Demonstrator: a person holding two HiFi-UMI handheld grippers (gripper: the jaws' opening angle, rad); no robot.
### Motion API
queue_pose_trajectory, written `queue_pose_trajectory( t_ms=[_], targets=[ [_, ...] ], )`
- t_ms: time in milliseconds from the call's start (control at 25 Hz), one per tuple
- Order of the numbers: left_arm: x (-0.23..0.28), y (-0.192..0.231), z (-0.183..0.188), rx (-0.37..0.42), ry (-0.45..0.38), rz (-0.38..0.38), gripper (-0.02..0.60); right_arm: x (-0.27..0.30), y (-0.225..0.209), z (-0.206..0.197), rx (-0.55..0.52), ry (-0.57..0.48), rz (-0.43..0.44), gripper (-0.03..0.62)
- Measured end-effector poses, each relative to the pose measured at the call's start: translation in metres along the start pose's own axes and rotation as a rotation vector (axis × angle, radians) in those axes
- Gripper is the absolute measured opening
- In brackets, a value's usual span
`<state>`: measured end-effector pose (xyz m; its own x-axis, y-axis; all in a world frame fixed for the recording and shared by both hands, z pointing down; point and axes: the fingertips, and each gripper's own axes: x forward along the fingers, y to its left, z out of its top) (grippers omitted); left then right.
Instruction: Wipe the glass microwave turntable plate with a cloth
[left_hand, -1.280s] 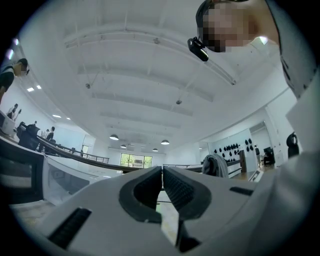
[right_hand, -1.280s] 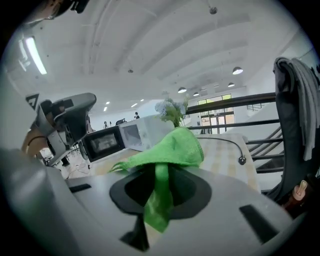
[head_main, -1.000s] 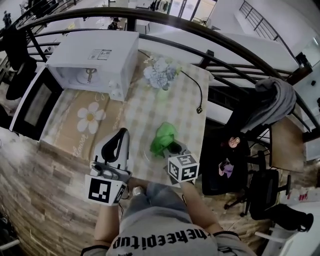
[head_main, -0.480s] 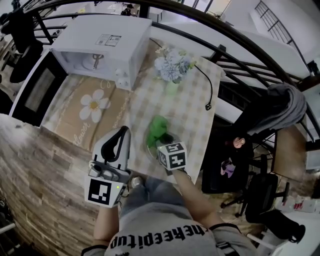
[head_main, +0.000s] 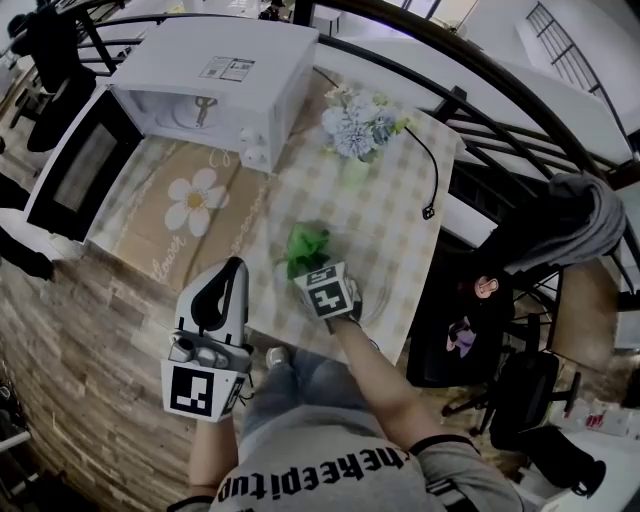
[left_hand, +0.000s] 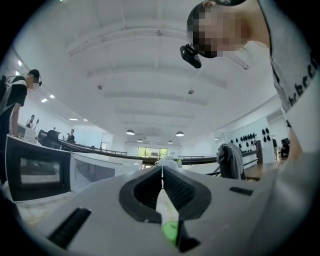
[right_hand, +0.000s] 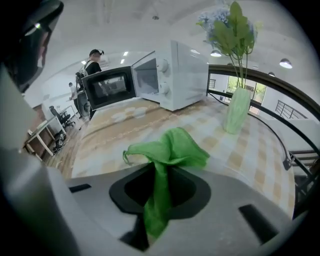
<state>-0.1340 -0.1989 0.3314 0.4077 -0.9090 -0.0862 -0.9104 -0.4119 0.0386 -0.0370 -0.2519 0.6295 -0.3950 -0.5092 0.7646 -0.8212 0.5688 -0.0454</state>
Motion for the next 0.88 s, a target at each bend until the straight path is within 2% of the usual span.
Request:
queue_pose_trajectory(
  t_ms=[160, 600, 880],
  targets=[
    [-0.001, -0.001, 0.001, 0.002, 0.001, 0.002, 0.011, -0.001, -0.007, 0.000, 0.023, 0.002, 0.011, 0.063],
    [0.009, -0.013, -0.001, -0.001, 0.002, -0.014, 0.011, -0.025, -0.099, -0.030, 0.107, 0.012, -0.145, 0.061],
    [0.014, -0.017, 0.000, 0.000, 0.003, -0.022, 0.011, -0.044, -0.141, -0.049, 0.180, 0.008, -0.209, 0.063]
  ],
)
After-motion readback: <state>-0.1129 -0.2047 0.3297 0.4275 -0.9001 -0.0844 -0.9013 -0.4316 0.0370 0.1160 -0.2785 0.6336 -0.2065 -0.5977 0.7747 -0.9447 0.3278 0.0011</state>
